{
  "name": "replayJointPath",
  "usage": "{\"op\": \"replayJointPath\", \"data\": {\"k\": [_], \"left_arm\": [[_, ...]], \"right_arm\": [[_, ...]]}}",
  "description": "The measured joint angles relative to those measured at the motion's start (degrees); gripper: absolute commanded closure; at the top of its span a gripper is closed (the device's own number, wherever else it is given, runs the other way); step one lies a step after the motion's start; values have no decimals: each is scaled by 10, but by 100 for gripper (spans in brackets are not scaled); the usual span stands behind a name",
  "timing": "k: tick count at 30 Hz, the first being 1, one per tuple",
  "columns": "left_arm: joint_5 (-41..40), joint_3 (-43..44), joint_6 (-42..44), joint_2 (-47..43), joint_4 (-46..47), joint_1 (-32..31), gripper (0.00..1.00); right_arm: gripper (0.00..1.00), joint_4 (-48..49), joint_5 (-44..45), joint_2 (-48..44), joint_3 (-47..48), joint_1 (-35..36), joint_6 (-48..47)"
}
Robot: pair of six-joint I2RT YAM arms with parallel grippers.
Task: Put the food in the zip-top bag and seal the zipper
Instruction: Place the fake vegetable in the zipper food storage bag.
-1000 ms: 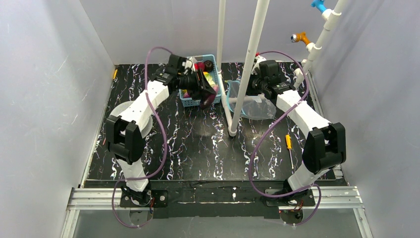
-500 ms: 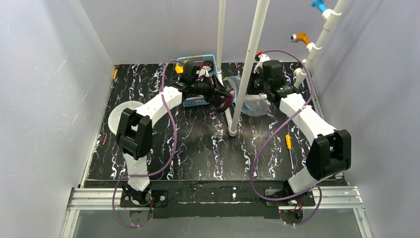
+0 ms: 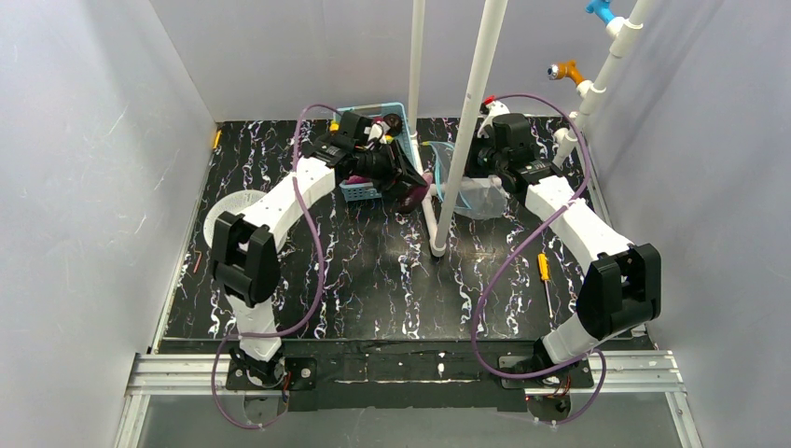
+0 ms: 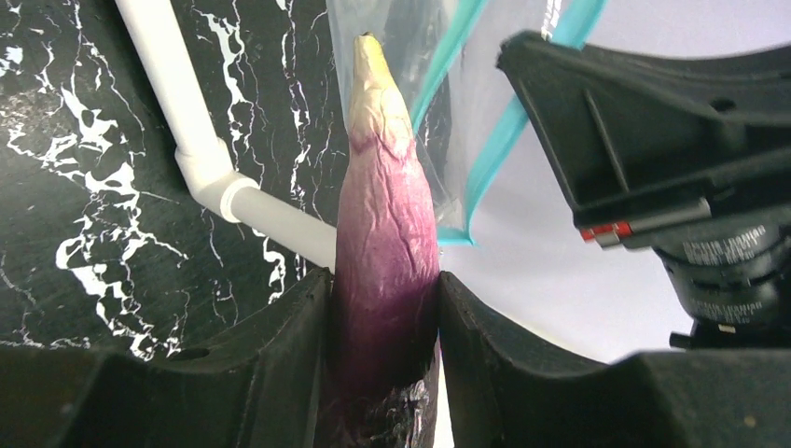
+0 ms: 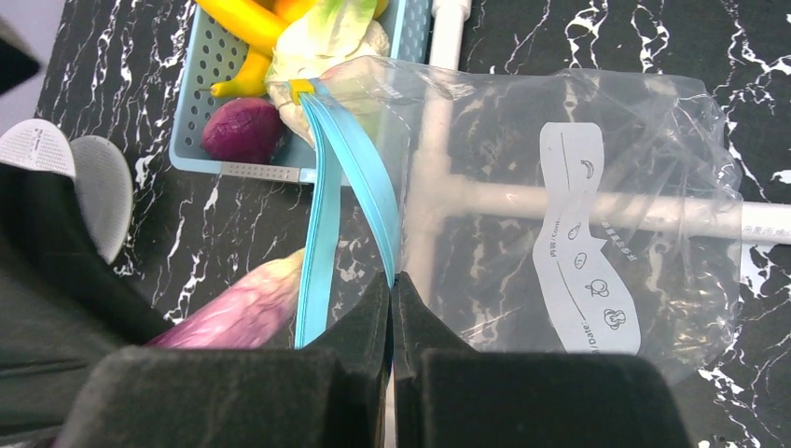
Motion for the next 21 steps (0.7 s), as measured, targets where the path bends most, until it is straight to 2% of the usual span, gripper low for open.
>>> {"op": "replayJointPath", "data": {"k": [7, 21], "left_arm": [[-9, 10, 28, -49, -29, 10, 100], [61, 11, -13, -17, 68, 6, 100]], "right_arm": [[99, 0, 19, 0, 0, 0, 1], [99, 0, 18, 0, 0, 4, 0]]}}
